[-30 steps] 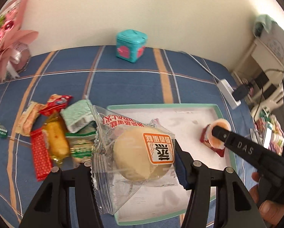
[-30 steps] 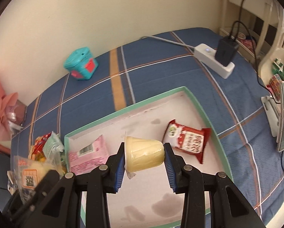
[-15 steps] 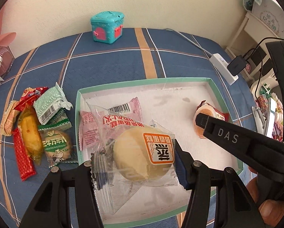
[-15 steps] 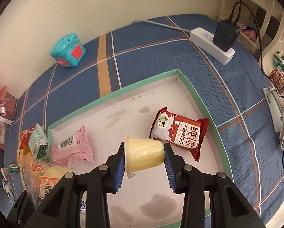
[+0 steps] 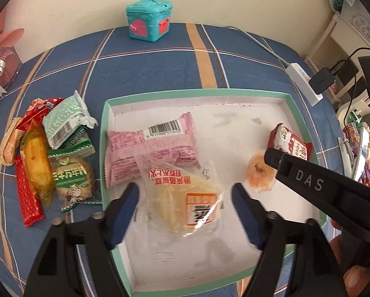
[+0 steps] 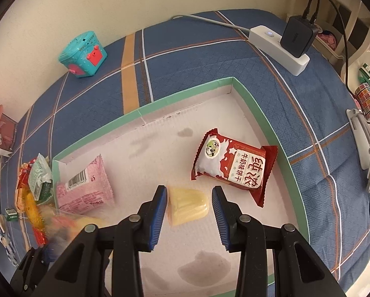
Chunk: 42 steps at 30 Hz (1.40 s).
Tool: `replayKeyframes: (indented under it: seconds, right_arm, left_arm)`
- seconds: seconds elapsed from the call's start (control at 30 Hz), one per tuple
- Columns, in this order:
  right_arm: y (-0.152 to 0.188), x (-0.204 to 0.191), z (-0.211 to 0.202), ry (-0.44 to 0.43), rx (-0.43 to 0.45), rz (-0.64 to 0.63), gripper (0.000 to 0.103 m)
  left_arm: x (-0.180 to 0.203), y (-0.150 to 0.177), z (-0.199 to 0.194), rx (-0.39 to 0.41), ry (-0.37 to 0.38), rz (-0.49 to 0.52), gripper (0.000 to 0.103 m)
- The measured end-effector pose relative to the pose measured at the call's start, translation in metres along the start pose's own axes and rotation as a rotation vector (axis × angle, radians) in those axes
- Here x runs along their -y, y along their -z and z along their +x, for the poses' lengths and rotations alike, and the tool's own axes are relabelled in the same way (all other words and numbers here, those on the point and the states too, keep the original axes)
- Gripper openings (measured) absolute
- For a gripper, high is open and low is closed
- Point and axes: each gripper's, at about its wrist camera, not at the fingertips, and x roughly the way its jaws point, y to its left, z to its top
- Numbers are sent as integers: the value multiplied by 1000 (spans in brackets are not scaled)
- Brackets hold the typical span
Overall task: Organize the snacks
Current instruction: 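Open the left gripper to drop the bun while the right gripper drops the jelly cup into the tray, then move both grippers back toward the remaining snack pile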
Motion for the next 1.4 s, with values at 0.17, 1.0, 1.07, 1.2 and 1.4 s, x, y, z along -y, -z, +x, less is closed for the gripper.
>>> replayKeyframes:
  seconds: [0.17, 1.0, 1.07, 1.2, 1.4]
  right_arm:
    - [-1, 1, 0, 3, -6, 16, 58]
    - [-2, -14, -10, 31, -6, -40, 75]
    - [-2, -21, -13, 36, 2, -61, 75]
    - [-3, -37, -21, 39, 19, -108, 75]
    - [1, -58, -26, -4, 40, -152, 102]
  left_arm:
    - [-5, -1, -1, -8, -6, -23, 84]
    - [-133, 8, -35, 59, -195, -542, 92]
    - [-139, 12, -33, 46, -203, -570, 92]
    - [-147, 12, -32, 36, -226, -603, 92]
    - [-161, 16, -33, 32, -236, -647, 99]
